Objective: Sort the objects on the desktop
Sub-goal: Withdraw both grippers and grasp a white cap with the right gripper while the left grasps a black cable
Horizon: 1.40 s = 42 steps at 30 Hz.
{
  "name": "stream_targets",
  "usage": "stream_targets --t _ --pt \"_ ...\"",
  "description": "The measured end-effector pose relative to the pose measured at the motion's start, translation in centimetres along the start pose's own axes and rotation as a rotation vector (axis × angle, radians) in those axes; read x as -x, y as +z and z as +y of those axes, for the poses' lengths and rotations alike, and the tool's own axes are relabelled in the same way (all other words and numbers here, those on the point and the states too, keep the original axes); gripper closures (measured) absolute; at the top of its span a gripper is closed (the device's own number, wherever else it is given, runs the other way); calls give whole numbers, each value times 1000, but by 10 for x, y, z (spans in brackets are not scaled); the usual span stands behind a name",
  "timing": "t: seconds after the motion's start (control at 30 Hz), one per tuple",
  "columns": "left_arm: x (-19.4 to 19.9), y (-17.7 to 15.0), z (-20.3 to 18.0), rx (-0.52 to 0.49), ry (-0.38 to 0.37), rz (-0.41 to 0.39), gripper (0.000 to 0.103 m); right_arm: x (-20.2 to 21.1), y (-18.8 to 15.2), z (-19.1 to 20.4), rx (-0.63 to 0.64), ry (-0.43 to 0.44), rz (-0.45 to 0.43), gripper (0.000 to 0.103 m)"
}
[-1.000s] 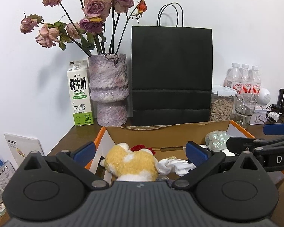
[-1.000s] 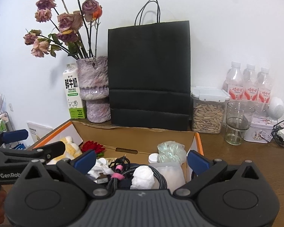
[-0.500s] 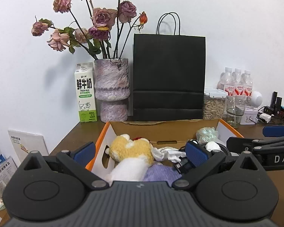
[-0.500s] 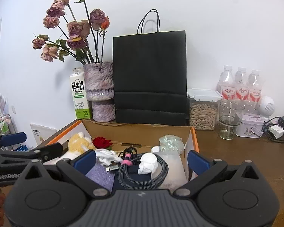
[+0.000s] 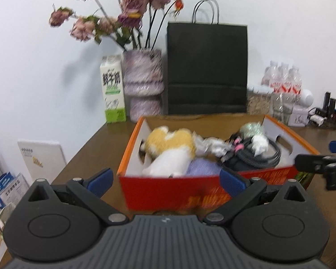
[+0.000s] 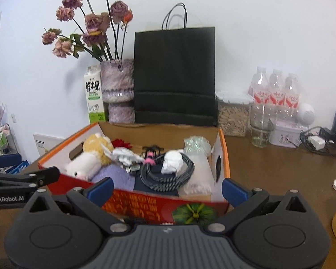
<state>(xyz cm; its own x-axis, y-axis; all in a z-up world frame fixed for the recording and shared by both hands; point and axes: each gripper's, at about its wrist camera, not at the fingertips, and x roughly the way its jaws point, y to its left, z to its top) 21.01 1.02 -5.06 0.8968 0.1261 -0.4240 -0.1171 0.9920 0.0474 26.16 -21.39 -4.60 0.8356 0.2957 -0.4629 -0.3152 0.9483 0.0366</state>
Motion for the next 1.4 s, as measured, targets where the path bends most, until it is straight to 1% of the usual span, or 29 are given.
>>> stream_targets --t 0.2,0.43,0.6,0.7,0.83,1.0,1.07,1.23,1.27,1.33,1.37,1.4 --pt "-6 -17 12 -2 7 71 0 -3 -17 -4 2 -19 51 0" --pt "-13 -27 19 -39 -1 131 0 -10 -35 -13 6 -51 114 0" --pt "-26 -33 18 -34 -11 186 0 -24 -46 -14 19 -78 175 0" --pt "-36 -34 17 -11 -21 221 0 -32 -50 -13 23 -88 200 1" --pt "-47 -37 16 -10 -23 252 0 -39 -53 -14 18 -88 221 3" --pt "-54 -37 15 -5 -25 258 0 -45 -54 -14 7 -71 230 9" --pt "-56 -38 15 4 -38 261 0 -48 -54 -14 3 -60 234 10" --pt "-58 -40 16 5 -49 254 0 -49 -57 -12 -10 -49 220 10" --pt "-58 -40 16 6 -49 253 2 -49 -58 -11 -10 -51 215 10" --pt "-58 -40 16 11 -54 247 8 -48 -58 -11 -13 -52 205 10" --pt "-58 -40 16 11 -58 245 9 -48 -58 -11 -14 -51 202 12" --pt "-57 -39 16 11 -63 240 14 -48 -58 -11 -15 -52 198 13"
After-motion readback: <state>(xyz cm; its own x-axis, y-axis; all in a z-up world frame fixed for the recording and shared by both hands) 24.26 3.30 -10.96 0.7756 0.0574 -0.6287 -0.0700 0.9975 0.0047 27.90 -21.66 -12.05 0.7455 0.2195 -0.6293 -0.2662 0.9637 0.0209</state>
